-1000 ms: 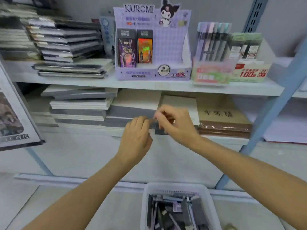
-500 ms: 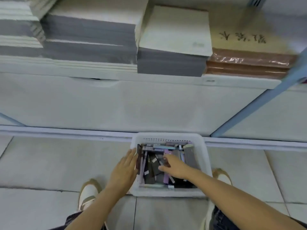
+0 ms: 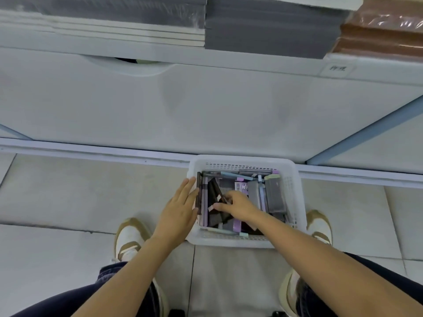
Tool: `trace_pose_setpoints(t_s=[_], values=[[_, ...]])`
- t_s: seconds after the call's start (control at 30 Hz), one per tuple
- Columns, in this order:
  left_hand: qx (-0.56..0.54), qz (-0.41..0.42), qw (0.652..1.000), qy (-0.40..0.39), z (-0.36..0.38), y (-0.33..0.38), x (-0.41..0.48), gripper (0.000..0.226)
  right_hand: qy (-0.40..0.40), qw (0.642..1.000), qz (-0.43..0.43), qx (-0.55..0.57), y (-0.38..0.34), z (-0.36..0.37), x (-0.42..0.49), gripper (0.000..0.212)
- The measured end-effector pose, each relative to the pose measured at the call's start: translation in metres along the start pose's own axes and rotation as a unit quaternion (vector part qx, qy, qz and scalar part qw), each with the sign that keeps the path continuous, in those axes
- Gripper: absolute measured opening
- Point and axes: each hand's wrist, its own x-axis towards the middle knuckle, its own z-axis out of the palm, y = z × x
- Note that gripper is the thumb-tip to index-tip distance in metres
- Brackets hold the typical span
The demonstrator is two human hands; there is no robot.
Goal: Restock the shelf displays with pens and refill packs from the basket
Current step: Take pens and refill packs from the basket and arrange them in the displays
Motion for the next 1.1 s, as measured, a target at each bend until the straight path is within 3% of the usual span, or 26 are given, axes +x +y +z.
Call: trace_pose_setpoints(t_s=[0.13, 0.23, 0.33, 0.43, 0.5, 0.57, 0.63, 0.73, 0.8, 0.93, 1.03, 1.1], values=[[-0.006, -0.004, 0.999, 0.037, -0.006, 0.003, 0.004, 0.041, -0.044, 0.999, 0.0, -0.021, -0.002, -0.036, -0.004, 0.026], [-0.04, -0.012, 0.993, 0.106, -0.012, 0.013, 0.012, 0.029, -0.044, 0.998, -0.005, -0.042, -0.008, -0.064, -0.013, 0.021], [-0.106, 0.009, 0.985, 0.138, -0.022, 0.028, 0.022, 0.036, -0.067, 0.996, -0.018, -0.048, -0.017, -0.079, -0.025, 0.02], [-0.075, 0.063, 0.995, -0.004, -0.026, 0.039, 0.034, 0.061, -0.108, 0.992, -0.037, -0.047, -0.029, -0.078, -0.034, 0.017], [-0.078, 0.035, 0.993, -0.078, -0.028, 0.044, 0.036, 0.044, -0.098, 0.994, -0.054, -0.022, -0.033, -0.076, -0.037, 0.014], [-0.154, -0.025, 0.982, -0.105, -0.032, 0.044, 0.033, 0.016, -0.084, 0.994, -0.065, 0.007, -0.035, -0.077, -0.037, 0.009], [-0.213, -0.063, 0.966, -0.135, -0.031, 0.041, 0.031, 0.019, -0.078, 0.995, -0.066, 0.019, -0.038, -0.075, -0.037, 0.008], [-0.357, -0.105, 0.89, -0.264, -0.034, 0.037, 0.026, 0.02, -0.087, 0.993, -0.077, 0.02, -0.044, -0.061, -0.032, 0.007], [-0.423, -0.122, 0.845, -0.302, -0.034, 0.027, 0.023, 0.022, -0.072, 0.993, -0.087, 0.034, -0.049, -0.05, -0.028, 0.008], [-0.483, -0.211, 0.839, -0.136, -0.038, -0.002, 0.019, 0.011, 0.057, 0.993, -0.056, 0.088, -0.044, -0.036, -0.01, 0.033], [-0.539, -0.279, 0.795, -0.006, -0.038, -0.015, 0.017, 0.011, 0.025, 0.998, 0.004, 0.052, -0.038, -0.018, 0.003, 0.039], [-0.557, -0.297, 0.775, 0.019, -0.035, -0.017, 0.017, 0.011, 0.014, 0.999, 0.018, 0.038, -0.038, 0.0, 0.012, 0.044]])
